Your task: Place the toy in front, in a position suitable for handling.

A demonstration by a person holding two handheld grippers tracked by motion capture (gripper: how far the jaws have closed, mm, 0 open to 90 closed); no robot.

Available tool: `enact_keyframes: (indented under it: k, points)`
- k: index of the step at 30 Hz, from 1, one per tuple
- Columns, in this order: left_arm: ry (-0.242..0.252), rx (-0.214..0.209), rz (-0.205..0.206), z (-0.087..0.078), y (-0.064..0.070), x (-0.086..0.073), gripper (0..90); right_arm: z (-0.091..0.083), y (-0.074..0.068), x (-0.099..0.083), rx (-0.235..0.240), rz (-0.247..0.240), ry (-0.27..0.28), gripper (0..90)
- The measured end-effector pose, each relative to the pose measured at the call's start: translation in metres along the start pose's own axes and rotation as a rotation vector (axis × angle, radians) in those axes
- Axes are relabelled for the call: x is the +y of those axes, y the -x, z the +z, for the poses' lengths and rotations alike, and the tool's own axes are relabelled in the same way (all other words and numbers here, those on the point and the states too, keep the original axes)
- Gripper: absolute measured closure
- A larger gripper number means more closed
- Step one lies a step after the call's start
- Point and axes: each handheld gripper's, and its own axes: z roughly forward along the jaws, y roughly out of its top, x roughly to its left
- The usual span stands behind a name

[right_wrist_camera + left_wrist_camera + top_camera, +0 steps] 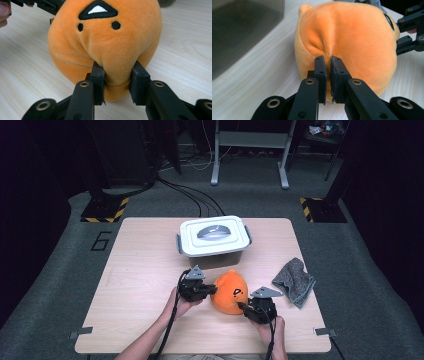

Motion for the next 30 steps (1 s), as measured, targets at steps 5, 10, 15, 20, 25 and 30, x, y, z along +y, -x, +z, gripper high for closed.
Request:
enact_keyframes:
  k: [5, 10, 15, 20, 25, 30]
  points:
    - [0.037, 0.008, 0.032, -0.012, 0.01, 0.003, 85.2, -0.011, 0.0, 0.005, -0.017, -0.042, 0.023, 70.3]
    - [0.074, -0.007, 0.039, -0.02, 0.024, 0.009, 85.3, -0.023, 0.007, 0.014, -0.02, -0.064, 0.034, 70.3]
    - [0.102, -0.007, 0.045, -0.02, 0.035, 0.013, 85.4, -0.031, 0.016, 0.023, -0.033, -0.097, 0.023, 70.8]
    - [0.122, -0.011, 0.03, -0.016, 0.041, 0.015, 85.5, -0.036, 0.026, 0.035, -0.048, -0.128, 0.01, 71.4]
    - [0.127, -0.003, 0.014, -0.01, 0.045, 0.014, 85.5, -0.031, 0.035, 0.04, -0.062, -0.13, 0.007, 71.5]
    - [0.115, 0.012, 0.005, 0.001, 0.047, 0.012, 85.6, -0.024, 0.043, 0.04, -0.065, -0.117, -0.003, 71.9]
